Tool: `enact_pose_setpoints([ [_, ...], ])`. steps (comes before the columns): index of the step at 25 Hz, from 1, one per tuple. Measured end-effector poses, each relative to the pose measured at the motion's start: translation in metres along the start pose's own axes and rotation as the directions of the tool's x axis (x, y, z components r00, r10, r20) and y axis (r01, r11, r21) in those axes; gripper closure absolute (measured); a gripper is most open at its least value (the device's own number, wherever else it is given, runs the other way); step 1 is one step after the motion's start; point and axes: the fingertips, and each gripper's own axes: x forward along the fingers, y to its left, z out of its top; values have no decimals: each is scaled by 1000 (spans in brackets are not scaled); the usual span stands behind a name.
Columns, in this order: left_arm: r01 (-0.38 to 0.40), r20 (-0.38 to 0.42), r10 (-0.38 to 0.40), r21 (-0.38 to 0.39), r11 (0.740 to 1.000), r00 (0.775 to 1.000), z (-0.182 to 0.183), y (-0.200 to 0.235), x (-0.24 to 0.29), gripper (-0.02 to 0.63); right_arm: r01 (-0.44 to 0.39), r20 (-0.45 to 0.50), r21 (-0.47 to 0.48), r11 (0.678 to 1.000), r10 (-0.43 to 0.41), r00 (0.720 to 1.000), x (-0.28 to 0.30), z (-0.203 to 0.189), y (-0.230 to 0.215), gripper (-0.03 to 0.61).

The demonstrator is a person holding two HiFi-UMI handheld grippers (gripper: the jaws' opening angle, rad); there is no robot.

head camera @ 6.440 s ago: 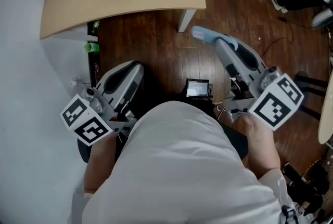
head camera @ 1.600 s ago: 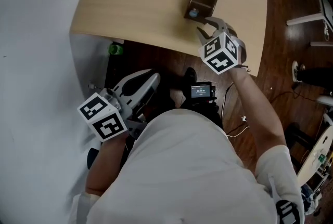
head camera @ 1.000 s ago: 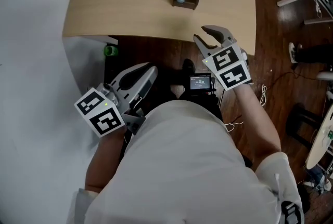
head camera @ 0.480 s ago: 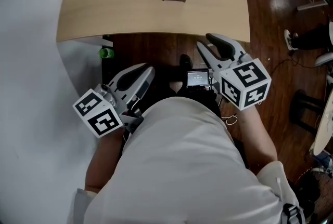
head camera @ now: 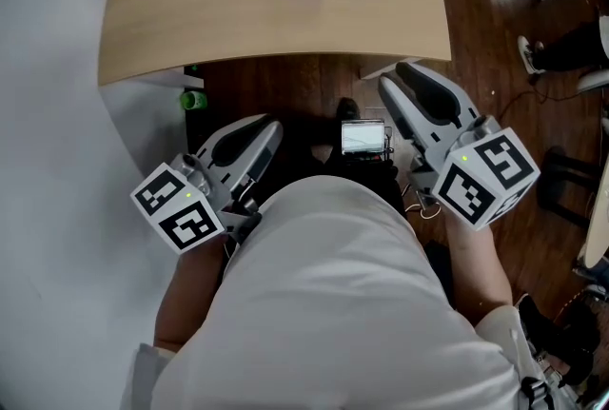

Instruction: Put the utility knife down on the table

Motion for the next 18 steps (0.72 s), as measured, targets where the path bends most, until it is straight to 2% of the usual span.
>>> enact_pose_setpoints([
  [7, 5, -6, -5, 38, 999, 1000, 2, -22, 24, 611, 5, 34, 15, 1000, -6, 999, -29, 6, -23, 459],
  [18, 1, -1, -1, 35, 999, 1000, -16, -75, 89, 611, -3, 53, 16, 1000, 2, 999, -92, 10, -75, 459],
])
